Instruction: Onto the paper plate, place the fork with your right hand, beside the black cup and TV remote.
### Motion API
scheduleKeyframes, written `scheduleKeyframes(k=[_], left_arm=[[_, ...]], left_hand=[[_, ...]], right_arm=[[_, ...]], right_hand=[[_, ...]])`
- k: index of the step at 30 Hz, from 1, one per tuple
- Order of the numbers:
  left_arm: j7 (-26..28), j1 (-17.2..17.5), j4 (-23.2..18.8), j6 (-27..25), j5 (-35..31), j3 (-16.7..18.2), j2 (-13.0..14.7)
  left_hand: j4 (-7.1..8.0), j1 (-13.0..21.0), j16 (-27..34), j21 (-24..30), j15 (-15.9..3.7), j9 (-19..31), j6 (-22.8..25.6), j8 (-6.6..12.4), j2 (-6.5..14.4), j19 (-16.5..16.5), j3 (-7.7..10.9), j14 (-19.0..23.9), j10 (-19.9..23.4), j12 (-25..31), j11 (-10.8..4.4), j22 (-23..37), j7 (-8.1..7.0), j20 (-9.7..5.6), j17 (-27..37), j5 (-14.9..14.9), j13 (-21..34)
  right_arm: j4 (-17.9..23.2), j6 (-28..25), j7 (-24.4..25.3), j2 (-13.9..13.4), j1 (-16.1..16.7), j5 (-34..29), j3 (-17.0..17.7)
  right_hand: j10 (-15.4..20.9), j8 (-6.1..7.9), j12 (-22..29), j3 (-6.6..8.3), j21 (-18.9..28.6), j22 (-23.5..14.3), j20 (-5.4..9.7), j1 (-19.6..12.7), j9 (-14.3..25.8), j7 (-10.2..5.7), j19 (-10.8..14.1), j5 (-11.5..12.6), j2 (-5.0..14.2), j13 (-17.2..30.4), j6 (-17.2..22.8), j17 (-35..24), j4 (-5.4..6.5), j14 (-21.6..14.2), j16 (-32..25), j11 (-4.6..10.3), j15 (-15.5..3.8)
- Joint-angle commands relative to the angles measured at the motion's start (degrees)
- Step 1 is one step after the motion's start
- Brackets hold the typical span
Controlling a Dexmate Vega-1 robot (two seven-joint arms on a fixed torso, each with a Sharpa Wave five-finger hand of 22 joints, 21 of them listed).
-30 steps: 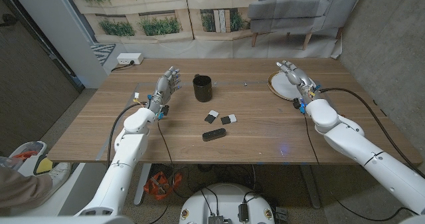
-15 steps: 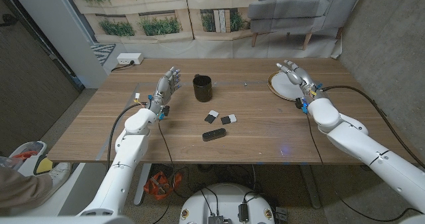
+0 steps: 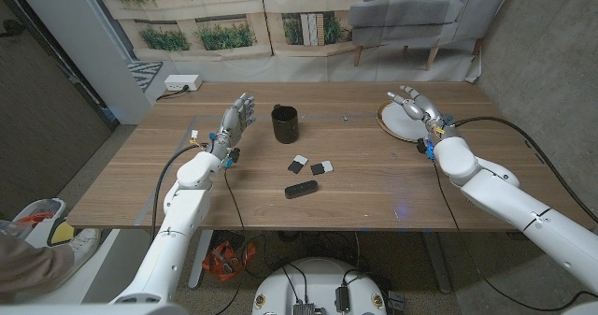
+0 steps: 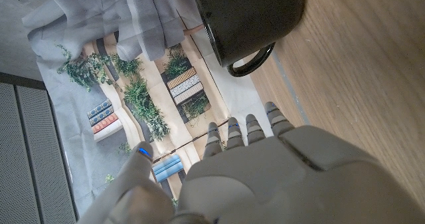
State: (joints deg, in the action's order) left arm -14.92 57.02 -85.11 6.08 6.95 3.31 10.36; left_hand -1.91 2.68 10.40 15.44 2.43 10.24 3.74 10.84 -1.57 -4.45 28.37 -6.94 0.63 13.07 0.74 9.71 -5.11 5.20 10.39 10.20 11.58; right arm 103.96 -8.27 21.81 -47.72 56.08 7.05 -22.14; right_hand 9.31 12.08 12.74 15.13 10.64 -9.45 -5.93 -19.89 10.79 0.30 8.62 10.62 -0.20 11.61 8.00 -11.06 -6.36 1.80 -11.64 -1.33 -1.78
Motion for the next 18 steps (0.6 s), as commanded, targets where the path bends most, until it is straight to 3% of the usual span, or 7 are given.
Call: scheduleKeyframes(k=[1,8,18], left_arm=[[-0.4,-0.6,0.7,-0.2,0.1,0.0,0.2],[-0.4,-0.7,0.9,-0.1,-0.1,0.1,0.4],[-0.2,-0.4,0.4,-0.4,-0.3,0.1,0.6]], left_hand=[[-0.28,0.1,-0.2,-0.3,0.06,0.1,0.0,0.05,0.5,0.1,0.2,-0.5,-0.3,-0.3,0.46,0.3,0.06,-0.32,0.2,0.1,0.1],[-0.37,0.2,-0.1,-0.5,0.12,0.1,-0.1,0.02,0.6,0.1,0.23,-0.7,-0.4,-0.4,0.39,0.3,0.18,-0.33,0.2,0.1,0.1],[-0.53,0.4,0.0,-0.8,0.16,0.1,-0.1,0.01,0.7,0.1,0.26,-0.8,-0.5,-0.4,0.51,0.3,0.18,-0.22,0.2,0.1,0.1]], right_arm=[[1.4,-4.2,2.0,-1.0,-1.0,-2.6,-1.7],[2.9,-7.9,2.2,-2.2,-1.8,-4.4,-3.0],[3.4,-9.2,2.8,-2.8,-2.0,-4.8,-3.5]], right_hand=[[0.4,0.14,0.4,0.06,0.1,-0.3,0.24,-0.7,0.3,-0.03,0.1,0.1,0.12,0.2,0.4,-0.2,-0.4,0.3,0.0,-0.08,-0.22],[-0.1,0.04,0.1,0.18,0.1,-0.3,0.3,-1.0,0.3,-0.18,0.2,0.1,0.25,0.2,0.4,-0.2,-0.61,0.5,0.1,-0.17,0.33],[-0.2,-0.09,0.0,0.27,0.1,-0.3,0.27,-1.3,0.3,-0.17,0.1,0.1,0.36,0.2,0.3,-0.2,-0.81,0.6,0.1,-0.25,0.48]])
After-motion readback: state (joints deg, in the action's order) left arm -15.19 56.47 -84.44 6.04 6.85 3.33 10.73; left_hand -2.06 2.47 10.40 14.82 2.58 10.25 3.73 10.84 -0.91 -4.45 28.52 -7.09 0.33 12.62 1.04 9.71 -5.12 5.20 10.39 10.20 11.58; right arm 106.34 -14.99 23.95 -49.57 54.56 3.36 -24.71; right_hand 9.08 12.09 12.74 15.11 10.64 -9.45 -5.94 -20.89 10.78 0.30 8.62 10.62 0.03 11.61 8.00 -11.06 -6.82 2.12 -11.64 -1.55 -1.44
